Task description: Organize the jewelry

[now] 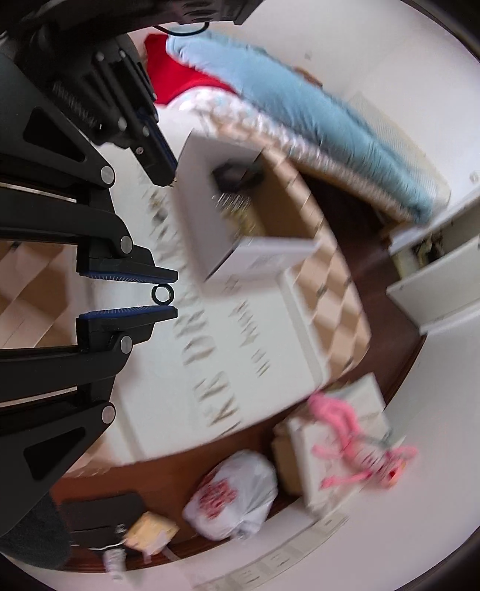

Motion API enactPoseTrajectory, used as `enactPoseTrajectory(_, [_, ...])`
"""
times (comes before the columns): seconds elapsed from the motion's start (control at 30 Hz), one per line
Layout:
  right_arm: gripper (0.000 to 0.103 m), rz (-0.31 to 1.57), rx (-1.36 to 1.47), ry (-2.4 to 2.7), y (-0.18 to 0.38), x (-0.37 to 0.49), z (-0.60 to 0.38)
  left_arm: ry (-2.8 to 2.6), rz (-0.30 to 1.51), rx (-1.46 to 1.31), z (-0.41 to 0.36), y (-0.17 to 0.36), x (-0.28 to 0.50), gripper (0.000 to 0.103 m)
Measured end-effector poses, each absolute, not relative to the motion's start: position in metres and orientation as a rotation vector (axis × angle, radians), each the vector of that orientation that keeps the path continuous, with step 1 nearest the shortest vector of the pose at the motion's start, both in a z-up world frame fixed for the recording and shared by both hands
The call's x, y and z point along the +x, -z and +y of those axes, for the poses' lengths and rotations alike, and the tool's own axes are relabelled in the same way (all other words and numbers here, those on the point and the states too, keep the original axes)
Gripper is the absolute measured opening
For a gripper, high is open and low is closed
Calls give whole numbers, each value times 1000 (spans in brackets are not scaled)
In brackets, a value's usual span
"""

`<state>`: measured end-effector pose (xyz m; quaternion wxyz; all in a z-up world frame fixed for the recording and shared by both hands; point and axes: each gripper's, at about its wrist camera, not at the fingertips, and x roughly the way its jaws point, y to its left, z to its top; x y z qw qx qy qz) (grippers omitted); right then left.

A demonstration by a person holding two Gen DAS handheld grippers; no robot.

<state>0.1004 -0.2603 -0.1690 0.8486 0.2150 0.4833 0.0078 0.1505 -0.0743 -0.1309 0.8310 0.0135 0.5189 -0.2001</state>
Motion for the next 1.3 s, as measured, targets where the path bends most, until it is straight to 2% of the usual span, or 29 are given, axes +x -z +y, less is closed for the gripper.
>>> enactPoseTrajectory(0.23, [13, 1014, 380, -144, 140, 193, -223, 339, 1168, -39, -40, 124, 231, 7])
enactPoseTrajectory(0.4, [14, 1146, 294, -171, 155, 248, -205, 299, 1230, -77, -30, 135, 260, 10])
enactPoseTrajectory(0.47, [14, 1192, 267, -171, 162, 261, -202, 259, 1217, -42, -29, 135, 261, 32])
enactPoseTrajectory(0.5, [19, 1200, 251, -161, 163, 264, -202, 239, 1201, -37, -26, 134, 262, 61])
enactPoseTrajectory(0.53, [30, 1203, 243, -157, 164, 265, -204, 221, 1184, -33, -23, 132, 261, 81])
enactPoseTrajectory(0.6, [42, 1199, 233, -146, 163, 266, -206, 200, 1162, -33, -15, 130, 262, 82])
enactPoseTrajectory(0.67, [47, 1197, 233, -147, 161, 265, -208, 177, 1168, -24, -9, 131, 263, 82])
enactPoseTrajectory(0.7, [48, 1198, 238, -142, 161, 265, -209, 164, 1168, -18, -7, 132, 263, 86])
enactPoseTrajectory(0.73, [50, 1195, 231, -131, 160, 264, -210, 148, 1162, -3, -4, 133, 262, 96])
enactPoseTrajectory(0.77, [55, 1188, 219, -123, 158, 263, -210, 137, 1158, 8, -3, 134, 262, 99])
enactPoseTrajectory(0.83, [86, 1178, 187, -90, 156, 260, -208, 112, 1141, 24, 3, 134, 258, 100])
enactPoseTrajectory(0.9, [101, 1173, 156, -66, 155, 254, -205, 91, 1130, 30, 8, 135, 253, 102])
enactPoseTrajectory(1.03, [101, 1163, 60, -4, 157, 246, -195, 58, 1097, 50, 14, 133, 242, 103])
enactPoseTrajectory(1.3, [103, 1113, 52, 4, 147, 220, -184, 41, 1058, 39, 24, 124, 212, 103])
